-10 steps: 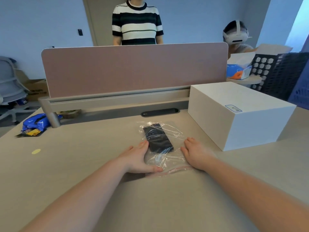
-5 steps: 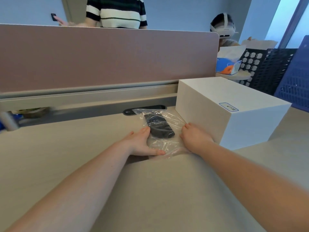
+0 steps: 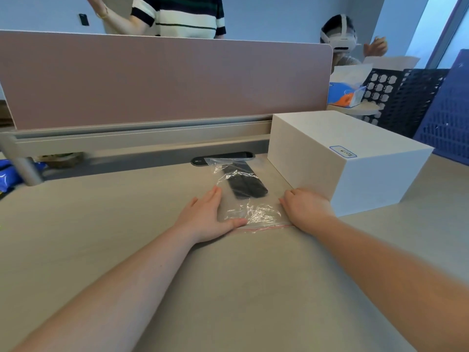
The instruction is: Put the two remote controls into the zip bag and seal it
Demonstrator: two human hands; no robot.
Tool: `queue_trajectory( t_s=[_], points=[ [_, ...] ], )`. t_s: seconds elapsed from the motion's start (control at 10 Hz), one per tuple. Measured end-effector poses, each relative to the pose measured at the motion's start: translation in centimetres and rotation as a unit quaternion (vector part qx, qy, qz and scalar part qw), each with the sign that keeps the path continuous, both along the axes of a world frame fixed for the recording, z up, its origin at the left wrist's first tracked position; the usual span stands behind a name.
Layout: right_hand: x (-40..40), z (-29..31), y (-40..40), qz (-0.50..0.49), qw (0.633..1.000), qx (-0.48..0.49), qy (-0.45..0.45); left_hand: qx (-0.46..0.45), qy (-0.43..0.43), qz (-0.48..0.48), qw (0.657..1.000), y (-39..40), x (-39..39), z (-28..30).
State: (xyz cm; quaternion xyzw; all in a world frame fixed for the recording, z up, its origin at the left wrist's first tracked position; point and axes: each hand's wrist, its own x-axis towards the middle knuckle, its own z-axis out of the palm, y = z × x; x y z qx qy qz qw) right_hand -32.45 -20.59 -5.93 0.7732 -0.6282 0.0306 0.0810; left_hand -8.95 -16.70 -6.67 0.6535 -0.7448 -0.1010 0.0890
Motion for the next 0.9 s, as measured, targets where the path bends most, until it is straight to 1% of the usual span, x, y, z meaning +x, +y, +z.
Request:
queue_trajectory(
  t_s=[0.4, 0.6, 0.7, 0.8, 0.9],
  points=[
    [0.1, 0.0, 0.8, -0.035, 0.999, 0.022, 0.031, -0.027, -0.01, 0.03, 0.999, 2.8, 0.1, 0.2],
    [-0.2, 0.1, 2.0, -0.027, 0.999, 0.01, 0.044, -0.05, -0.007, 0.049, 0.997, 4.2, 0.5, -0.1],
    [-0.4, 0.1, 2.7, -0.024, 0.999, 0.021, 0.021, -0.047, 0.0, 0.074, 0.996, 5.3, 0.4, 0.2],
    [-0.2, 0.3, 4.0, -0.011, 1.0, 0.002, 0.011, -0.063, 0.002, 0.082, 0.995, 6.5, 0.4, 0.1],
    [-0.5, 1.1, 5.6, -0.022, 0.999, -0.01, -0.048, -0.074, 0.003, 0.087, 0.993, 6.9, 0.4, -0.2]
  ],
)
